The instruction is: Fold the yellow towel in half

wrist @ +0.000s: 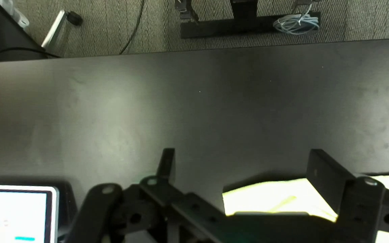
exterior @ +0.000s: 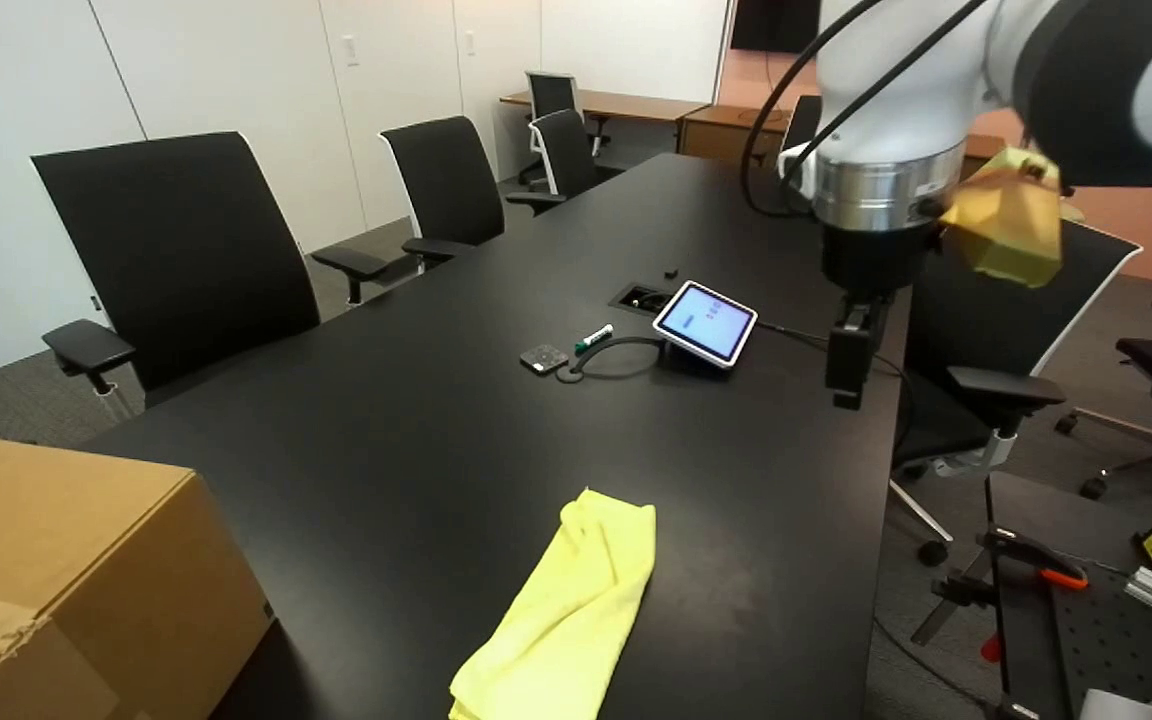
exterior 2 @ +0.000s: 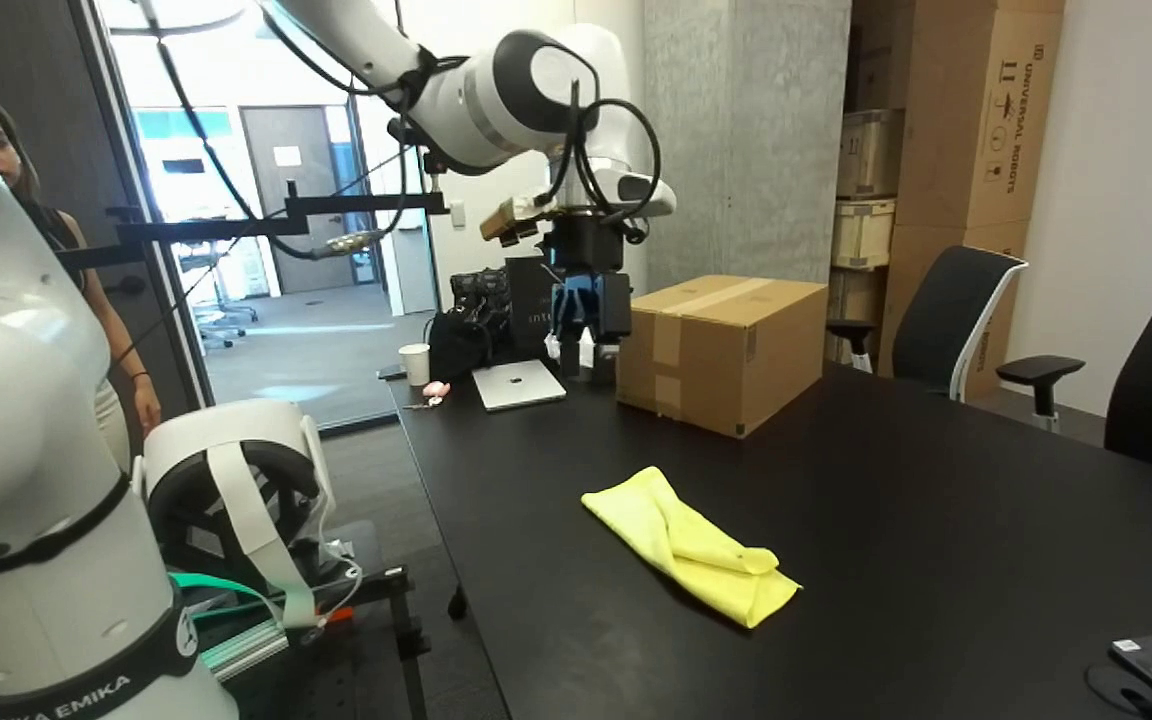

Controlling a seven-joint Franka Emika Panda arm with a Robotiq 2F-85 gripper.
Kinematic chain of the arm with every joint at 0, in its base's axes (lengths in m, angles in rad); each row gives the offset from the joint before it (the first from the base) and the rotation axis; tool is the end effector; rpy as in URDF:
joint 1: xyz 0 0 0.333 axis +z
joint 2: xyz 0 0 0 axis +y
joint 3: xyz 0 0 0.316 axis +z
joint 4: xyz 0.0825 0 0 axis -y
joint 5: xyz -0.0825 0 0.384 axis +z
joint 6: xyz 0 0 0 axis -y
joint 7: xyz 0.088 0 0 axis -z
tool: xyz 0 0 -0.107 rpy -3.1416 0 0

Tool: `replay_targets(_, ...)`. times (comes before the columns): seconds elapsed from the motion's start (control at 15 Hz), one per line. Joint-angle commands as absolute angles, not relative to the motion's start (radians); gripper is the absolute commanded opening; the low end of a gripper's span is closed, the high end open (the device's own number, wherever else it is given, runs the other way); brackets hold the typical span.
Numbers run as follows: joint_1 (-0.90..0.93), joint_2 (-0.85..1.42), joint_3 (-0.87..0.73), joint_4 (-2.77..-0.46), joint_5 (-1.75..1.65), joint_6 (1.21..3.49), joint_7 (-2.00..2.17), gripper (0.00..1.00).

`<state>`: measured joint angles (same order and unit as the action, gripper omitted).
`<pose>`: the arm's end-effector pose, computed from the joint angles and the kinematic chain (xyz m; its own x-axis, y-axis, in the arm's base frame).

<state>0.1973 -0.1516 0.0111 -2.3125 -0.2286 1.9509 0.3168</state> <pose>0.4566 0.0811 0.3912 0.9890 -0.0197 -0.1467 0.0175 -0.9686 0.2480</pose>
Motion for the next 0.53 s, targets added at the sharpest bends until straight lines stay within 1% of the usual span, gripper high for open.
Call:
replay_targets(0.0, 0.131, -0.405, 0.035, -2.466, -0.241, 2.011, 0.21, 1.0)
replay_targets(0.13, 0.108, -0.493, 0.027, -2.508, -0.219, 2.044, 0.175, 1.0)
replay_targets(0.2, 0.101, -0.371, 0.055, -2.425, -0.215, 1.992, 0.212, 1.0)
replay_targets(0.33, 0.086, -0.449, 0.052, -2.466, -0.213, 2.004, 0.187, 1.0)
replay_targets(0.47, 0.084, -0.48, 0.052, -2.488, -0.212, 2.011, 0.182, 1.0)
